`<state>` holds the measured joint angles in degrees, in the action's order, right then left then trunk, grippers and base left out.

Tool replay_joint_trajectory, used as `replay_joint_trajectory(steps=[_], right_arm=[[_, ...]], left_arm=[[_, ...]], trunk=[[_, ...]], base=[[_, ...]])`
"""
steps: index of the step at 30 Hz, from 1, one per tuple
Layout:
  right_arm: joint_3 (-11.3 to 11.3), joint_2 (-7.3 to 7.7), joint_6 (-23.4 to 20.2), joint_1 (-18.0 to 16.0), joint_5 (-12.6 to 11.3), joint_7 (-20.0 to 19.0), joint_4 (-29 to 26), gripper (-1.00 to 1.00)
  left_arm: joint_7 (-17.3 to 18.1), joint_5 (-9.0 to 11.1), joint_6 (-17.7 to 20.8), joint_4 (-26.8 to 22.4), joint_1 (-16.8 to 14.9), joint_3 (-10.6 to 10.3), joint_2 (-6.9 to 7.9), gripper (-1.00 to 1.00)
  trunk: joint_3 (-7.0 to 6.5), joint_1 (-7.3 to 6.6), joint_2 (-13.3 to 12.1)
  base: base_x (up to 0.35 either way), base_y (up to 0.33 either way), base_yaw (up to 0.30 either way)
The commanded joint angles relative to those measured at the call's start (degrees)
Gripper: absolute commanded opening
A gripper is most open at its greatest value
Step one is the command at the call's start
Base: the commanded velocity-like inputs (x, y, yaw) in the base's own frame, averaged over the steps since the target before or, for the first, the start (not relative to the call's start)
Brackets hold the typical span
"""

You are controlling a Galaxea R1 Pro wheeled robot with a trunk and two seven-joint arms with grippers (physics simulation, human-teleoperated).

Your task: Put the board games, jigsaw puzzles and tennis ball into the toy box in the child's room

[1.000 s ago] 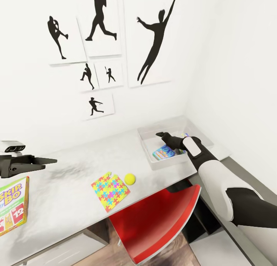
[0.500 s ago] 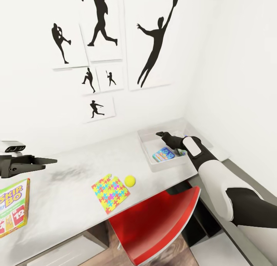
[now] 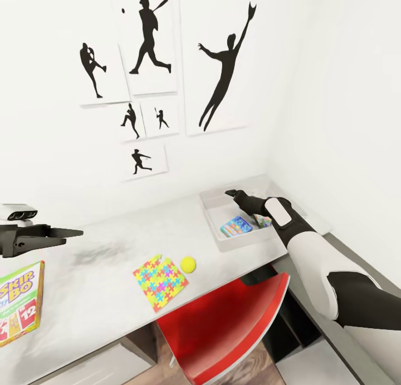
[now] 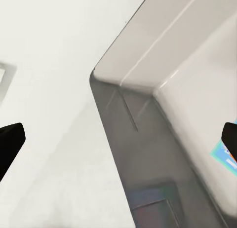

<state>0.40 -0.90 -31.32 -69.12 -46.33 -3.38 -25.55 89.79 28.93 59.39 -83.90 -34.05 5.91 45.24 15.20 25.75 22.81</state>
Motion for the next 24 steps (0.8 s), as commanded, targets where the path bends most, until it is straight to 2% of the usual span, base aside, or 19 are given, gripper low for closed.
replay_joint_trajectory(steps=[1, 24], right_arm=[[0.0, 0.01, -0.2, 0.0, 0.0, -0.1, 0.0, 1.00], [0.0, -0.07, -0.3, 0.0, 0.0, -0.1, -0.5, 1.00]], left_arm=[[0.2, 0.0, 0.6, 0.0, 0.0, 0.0, 0.03, 1.00], [0.2, 0.0, 0.6, 0.0, 0.0, -0.1, 0.03, 1.00]], trunk=[[0.08, 0.04, 0.1], [-0.31, 0.04, 0.1]], base=[[0.000, 0.000, 0.000], [0.000, 0.000, 0.000]])
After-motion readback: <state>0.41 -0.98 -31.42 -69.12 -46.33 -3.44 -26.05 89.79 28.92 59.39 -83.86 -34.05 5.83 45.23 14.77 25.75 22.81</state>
